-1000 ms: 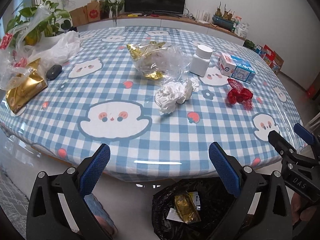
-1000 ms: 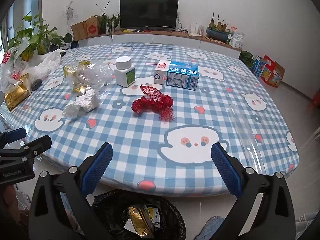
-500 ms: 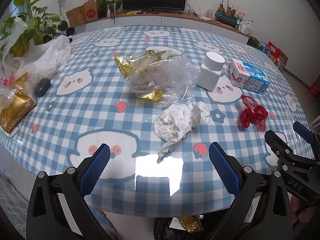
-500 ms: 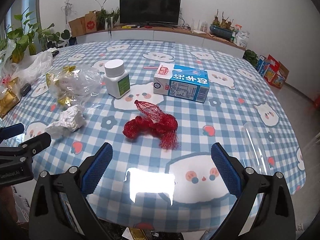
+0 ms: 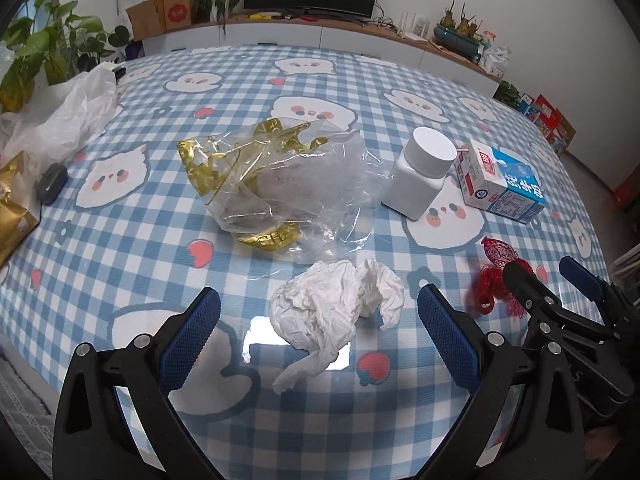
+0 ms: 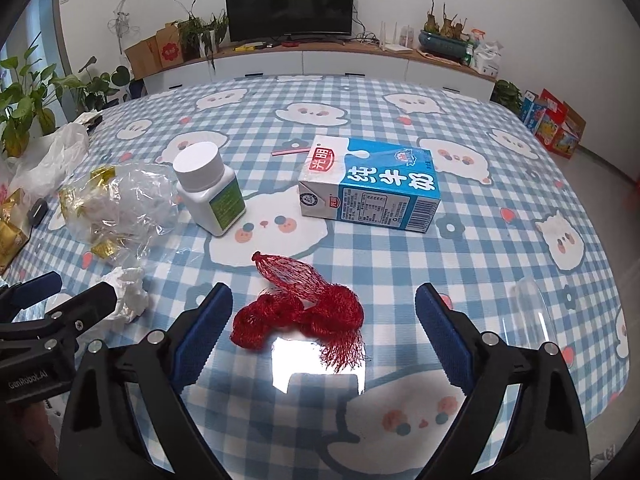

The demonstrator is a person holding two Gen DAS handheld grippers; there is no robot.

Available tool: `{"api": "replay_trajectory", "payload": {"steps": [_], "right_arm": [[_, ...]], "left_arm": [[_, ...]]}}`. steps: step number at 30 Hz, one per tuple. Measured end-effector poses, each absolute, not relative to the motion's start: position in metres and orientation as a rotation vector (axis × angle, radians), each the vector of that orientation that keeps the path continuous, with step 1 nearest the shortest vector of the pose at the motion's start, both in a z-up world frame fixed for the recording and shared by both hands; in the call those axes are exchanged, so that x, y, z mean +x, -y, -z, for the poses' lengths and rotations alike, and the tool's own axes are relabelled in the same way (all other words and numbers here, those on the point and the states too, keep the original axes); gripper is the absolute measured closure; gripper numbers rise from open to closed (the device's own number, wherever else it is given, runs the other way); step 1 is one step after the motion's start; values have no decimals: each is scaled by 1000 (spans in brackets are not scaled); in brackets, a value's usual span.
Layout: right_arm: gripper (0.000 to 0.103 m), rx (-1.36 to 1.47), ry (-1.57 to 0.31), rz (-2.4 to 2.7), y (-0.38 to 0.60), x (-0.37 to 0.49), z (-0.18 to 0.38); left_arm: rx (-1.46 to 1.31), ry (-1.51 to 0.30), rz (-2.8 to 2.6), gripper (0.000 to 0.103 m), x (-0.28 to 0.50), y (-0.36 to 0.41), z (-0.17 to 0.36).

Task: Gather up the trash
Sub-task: 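Grasp the white crumpled tissue with left tool while right tool grasps the red mesh net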

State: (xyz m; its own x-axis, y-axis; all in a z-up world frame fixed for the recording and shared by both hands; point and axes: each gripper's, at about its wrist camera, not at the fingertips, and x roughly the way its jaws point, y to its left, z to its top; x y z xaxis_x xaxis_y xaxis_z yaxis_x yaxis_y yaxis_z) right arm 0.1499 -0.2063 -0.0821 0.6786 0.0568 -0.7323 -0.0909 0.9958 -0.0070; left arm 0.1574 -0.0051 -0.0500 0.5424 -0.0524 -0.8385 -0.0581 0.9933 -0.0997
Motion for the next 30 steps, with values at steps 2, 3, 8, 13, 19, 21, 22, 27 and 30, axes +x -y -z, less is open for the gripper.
{"api": "replay_trajectory", "payload": {"steps": [2,3,8,13,19,21,22,27,30], "right_arm": [[19,-38,-836,-87,206,153,86],[21,-37,-844,-88,206,155,87],[29,-45,-872,-92,205,159,96],[35,-43,-889,-107,203,161,102],[45,-40,-899,-115,203,162,104],[49,-34,-900,-118,204,162,103],[50,-33,-898,-118,204,162,103],[62,-27,-894,-126,206,162,102],[67,-27,-890,-130,206,162,101]], "left_arm": [[-116,-1007,-9,7,161,7,53],[-115,-1009,-10,7,161,7,55],[-110,-1034,-25,12,164,7,65],[-91,-1064,-28,20,167,9,76],[-75,-1060,-41,28,168,8,81],[-65,-1057,-46,34,169,9,81],[-59,-1055,-46,38,168,10,80],[-47,-1050,-41,61,167,12,78],[-42,-1049,-40,75,167,12,78]]}}
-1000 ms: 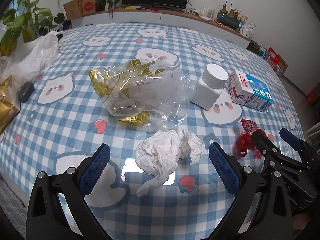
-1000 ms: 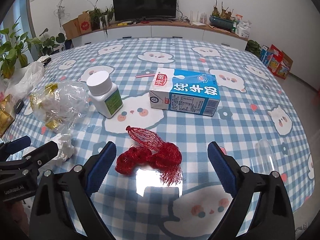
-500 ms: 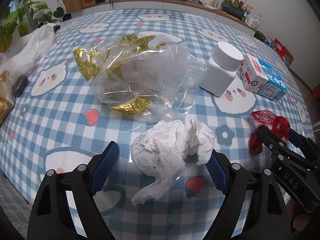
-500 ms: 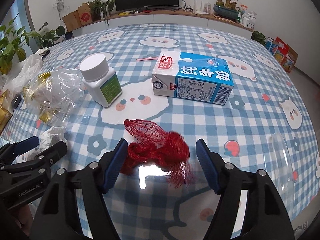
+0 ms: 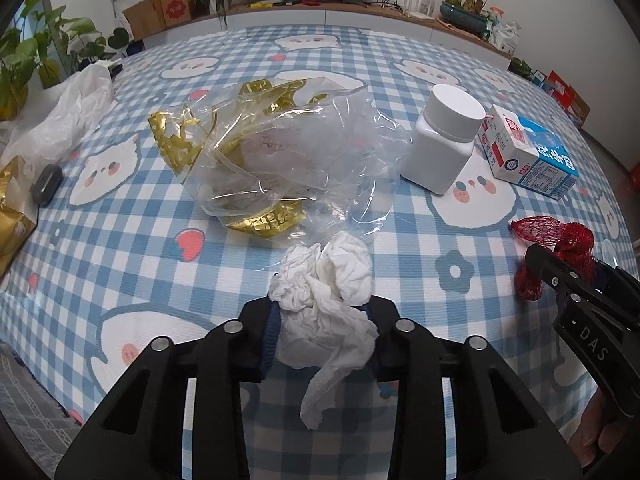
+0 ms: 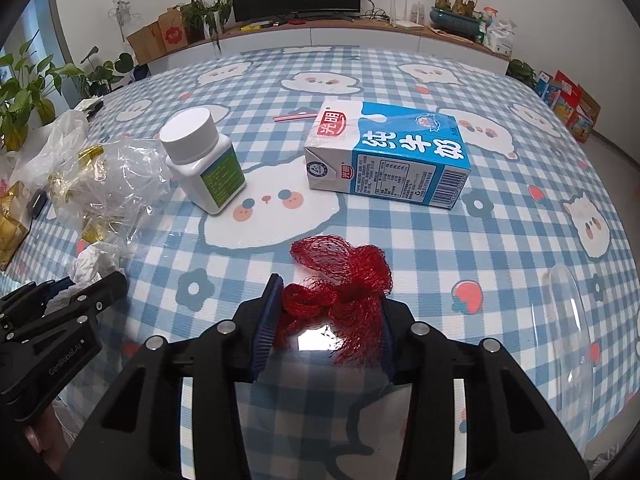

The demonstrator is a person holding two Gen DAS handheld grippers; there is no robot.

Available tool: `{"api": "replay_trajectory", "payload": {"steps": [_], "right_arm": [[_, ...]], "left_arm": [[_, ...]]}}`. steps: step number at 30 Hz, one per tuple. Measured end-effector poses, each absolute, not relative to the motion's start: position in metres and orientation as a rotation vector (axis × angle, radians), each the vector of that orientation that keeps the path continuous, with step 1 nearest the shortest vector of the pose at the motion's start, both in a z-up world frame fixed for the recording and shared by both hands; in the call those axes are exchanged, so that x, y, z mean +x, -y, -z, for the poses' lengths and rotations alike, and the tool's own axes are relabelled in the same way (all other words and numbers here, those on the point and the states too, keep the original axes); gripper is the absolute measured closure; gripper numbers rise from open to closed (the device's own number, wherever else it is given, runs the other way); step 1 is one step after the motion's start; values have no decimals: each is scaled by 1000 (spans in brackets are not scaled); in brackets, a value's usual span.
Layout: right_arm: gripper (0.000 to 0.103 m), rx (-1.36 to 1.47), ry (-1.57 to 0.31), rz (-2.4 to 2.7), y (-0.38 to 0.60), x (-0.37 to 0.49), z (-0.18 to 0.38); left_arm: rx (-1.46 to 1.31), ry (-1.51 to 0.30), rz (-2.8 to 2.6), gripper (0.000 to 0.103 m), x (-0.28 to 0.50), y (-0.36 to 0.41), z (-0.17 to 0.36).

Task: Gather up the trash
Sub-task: 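Grasp the white crumpled tissue with left tool while right tool grasps the red mesh net, then carry the tissue and red net with both tools over the black bin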

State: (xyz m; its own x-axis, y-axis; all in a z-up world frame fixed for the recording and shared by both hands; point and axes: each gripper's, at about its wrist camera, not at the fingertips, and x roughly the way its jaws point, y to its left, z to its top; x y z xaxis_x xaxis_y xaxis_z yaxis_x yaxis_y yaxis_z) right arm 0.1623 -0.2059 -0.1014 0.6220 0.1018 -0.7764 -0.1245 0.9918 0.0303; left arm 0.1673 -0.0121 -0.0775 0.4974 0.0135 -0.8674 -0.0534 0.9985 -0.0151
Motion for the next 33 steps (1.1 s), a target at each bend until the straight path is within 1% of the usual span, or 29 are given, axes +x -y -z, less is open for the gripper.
{"api": "replay_trajectory", "payload": {"steps": [1,3,7,12,24,33], "right_arm": [[68,-26,-890,-131,206,162,101],[71,-23,-889,-131,207,162,101],[74,-21,-890,-126,208,162,101],[78,-21,-887,-119,209,161,98],[79,2,-848,-129,209,132,81],[78,10,-820,-124,209,98,67]], "left_arm": [[-42,-1050,-38,80,167,12,77],[-48,-1053,-33,84,167,11,77],[-49,-1052,-26,88,166,11,76],[-47,-1053,-22,89,165,12,75],[-52,-1019,5,89,138,10,59],[-68,-991,39,89,95,3,40]]}}
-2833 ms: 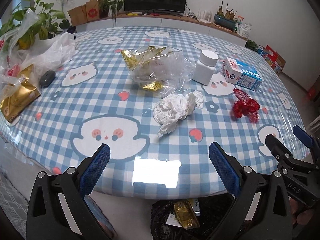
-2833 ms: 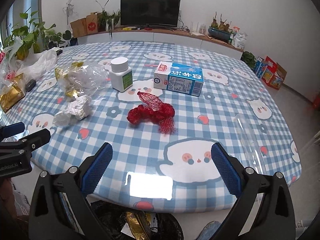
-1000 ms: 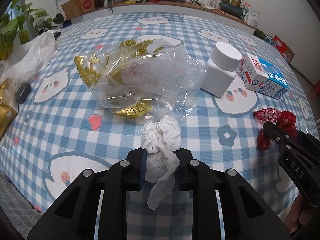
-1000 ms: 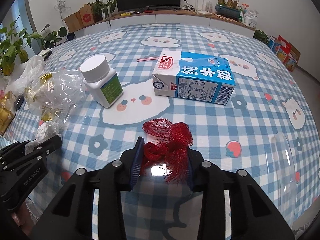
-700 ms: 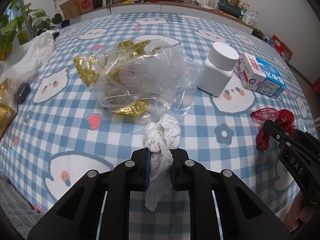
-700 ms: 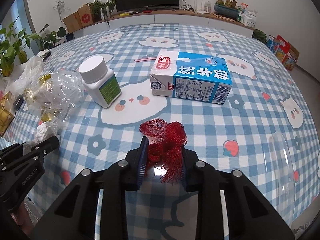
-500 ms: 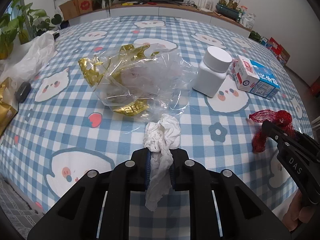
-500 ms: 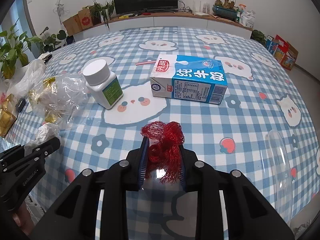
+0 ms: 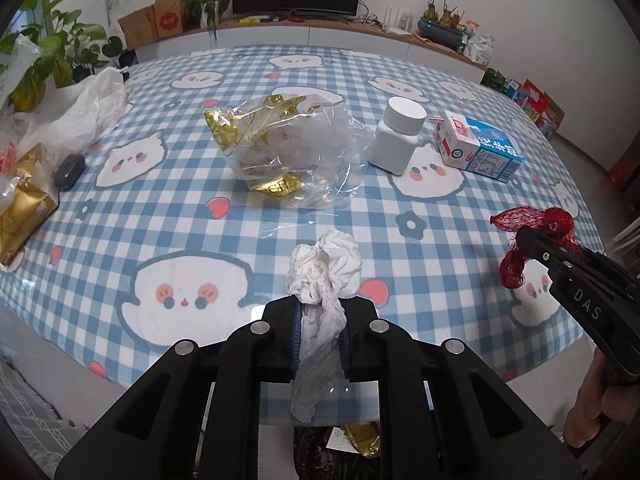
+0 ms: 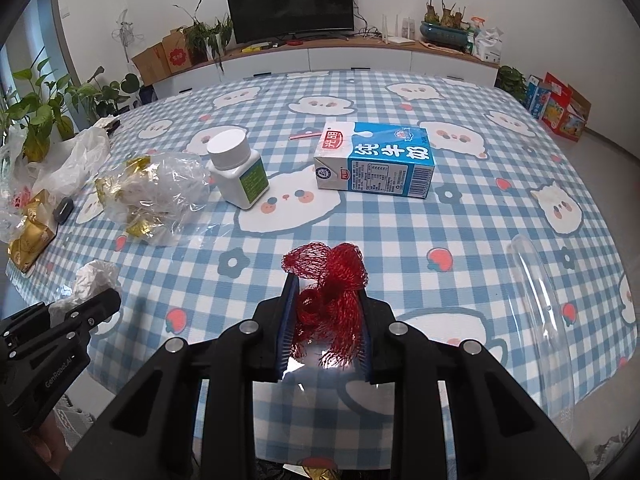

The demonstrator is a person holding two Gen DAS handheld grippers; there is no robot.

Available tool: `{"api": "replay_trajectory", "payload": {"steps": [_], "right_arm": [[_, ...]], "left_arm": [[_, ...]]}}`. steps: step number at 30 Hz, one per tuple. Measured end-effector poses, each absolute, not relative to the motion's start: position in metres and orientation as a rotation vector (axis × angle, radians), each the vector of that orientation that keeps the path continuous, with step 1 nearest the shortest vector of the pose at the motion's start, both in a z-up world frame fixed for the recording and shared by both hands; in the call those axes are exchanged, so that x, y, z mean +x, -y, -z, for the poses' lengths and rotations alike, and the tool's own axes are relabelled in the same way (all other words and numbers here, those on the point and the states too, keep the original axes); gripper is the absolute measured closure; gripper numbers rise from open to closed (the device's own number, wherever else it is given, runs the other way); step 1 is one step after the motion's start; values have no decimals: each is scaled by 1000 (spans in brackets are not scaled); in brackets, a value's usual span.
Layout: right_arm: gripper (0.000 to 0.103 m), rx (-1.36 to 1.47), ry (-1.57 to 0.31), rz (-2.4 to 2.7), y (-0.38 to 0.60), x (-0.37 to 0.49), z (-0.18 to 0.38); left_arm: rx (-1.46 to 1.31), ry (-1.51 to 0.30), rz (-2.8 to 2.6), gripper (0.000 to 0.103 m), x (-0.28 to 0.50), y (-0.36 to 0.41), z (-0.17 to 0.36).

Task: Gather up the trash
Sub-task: 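Carry the tissue and red net with both tools over the black bin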

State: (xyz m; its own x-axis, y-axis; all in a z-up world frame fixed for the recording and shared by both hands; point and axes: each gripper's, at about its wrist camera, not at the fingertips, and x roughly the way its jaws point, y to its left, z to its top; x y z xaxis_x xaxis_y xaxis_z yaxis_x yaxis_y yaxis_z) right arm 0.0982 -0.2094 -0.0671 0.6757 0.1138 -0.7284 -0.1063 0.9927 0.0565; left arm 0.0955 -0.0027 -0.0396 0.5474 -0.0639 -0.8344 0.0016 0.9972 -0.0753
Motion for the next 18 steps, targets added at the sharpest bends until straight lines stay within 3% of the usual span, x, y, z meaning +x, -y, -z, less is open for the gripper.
{"api": "replay_trajectory", "payload": {"steps": [18], "right_arm": [[79,-30,-768,-117,198,34,49]], "left_arm": [[-84,-976,17,89,30,-19,24]]}}
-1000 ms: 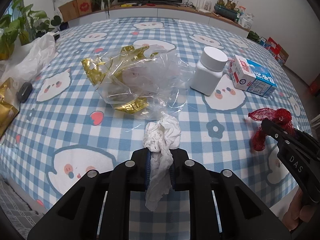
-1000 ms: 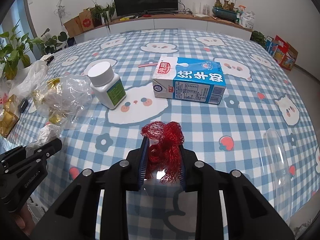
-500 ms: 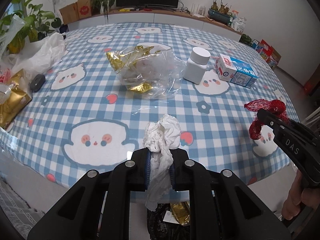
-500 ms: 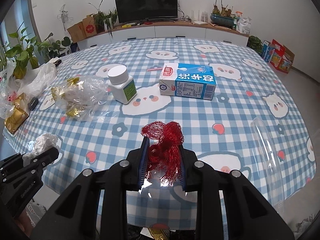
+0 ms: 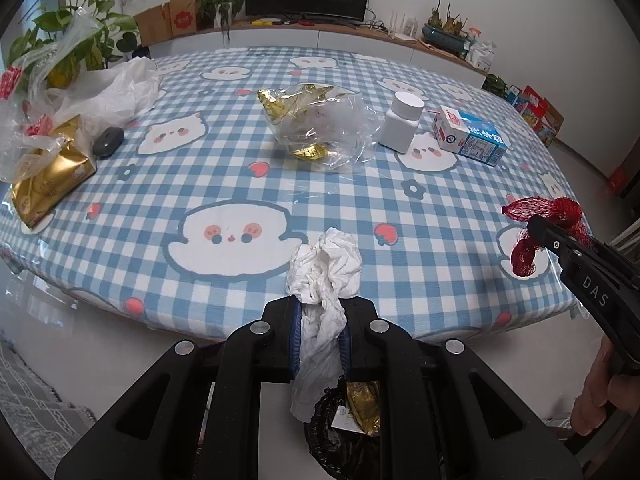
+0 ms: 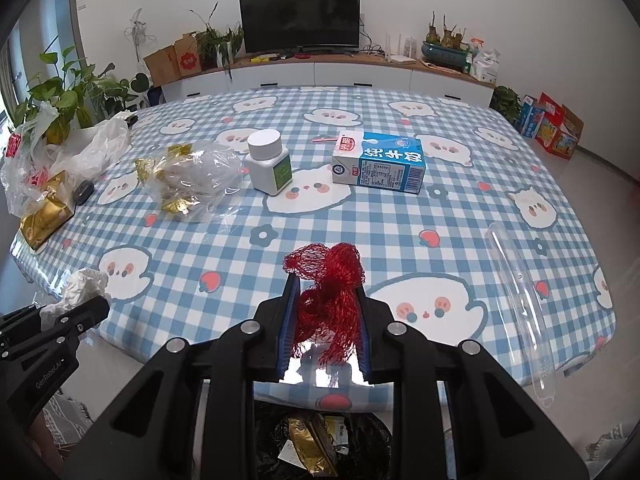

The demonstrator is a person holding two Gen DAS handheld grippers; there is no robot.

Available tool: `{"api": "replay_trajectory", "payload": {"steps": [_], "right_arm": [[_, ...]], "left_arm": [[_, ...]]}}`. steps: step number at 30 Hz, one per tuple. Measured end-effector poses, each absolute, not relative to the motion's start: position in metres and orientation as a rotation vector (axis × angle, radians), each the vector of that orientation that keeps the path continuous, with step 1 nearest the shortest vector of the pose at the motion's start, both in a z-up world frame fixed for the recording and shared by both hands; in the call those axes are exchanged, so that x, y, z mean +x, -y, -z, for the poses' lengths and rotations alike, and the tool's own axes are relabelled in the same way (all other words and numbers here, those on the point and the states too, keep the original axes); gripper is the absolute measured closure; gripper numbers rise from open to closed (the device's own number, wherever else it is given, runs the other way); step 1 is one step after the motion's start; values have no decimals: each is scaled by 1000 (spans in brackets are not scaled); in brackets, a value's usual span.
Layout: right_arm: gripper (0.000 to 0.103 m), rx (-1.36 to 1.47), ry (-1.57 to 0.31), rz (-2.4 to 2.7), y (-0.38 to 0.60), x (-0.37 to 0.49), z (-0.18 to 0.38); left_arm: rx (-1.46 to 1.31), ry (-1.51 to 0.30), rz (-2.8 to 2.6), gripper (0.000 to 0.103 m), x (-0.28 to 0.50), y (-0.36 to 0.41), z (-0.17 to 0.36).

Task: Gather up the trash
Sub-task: 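Carry the tissue and red net with both tools over the black bin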

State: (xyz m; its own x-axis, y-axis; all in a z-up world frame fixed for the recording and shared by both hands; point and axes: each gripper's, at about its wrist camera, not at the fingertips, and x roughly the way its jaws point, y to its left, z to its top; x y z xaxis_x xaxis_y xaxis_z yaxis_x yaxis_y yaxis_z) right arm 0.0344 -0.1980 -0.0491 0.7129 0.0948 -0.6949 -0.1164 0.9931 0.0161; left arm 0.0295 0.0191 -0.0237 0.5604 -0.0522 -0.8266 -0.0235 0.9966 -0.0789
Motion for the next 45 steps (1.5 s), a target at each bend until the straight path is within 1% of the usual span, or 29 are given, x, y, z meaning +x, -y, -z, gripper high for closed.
{"api": "replay_trajectory", "payload": {"steps": [12,22,27,33,45], "right_arm": [[80,-20,-793,-135,196,-15,61],[80,-50,-819,-170,181,-47,78],[80,-57,-854,-180,176,-54,97],[80,-58,-920,-165,178,-56,134],[80,-68,-982,-142,173,-65,184]], "left_arm": [[-72,-945,51,89,-19,-5,27],[-80,-978,45,89,-55,-10,52],[-89,-1009,9,89,-61,-23,74],[-92,-1051,-15,89,-65,-31,107],[-76,-1083,16,89,-73,-24,151]]}}
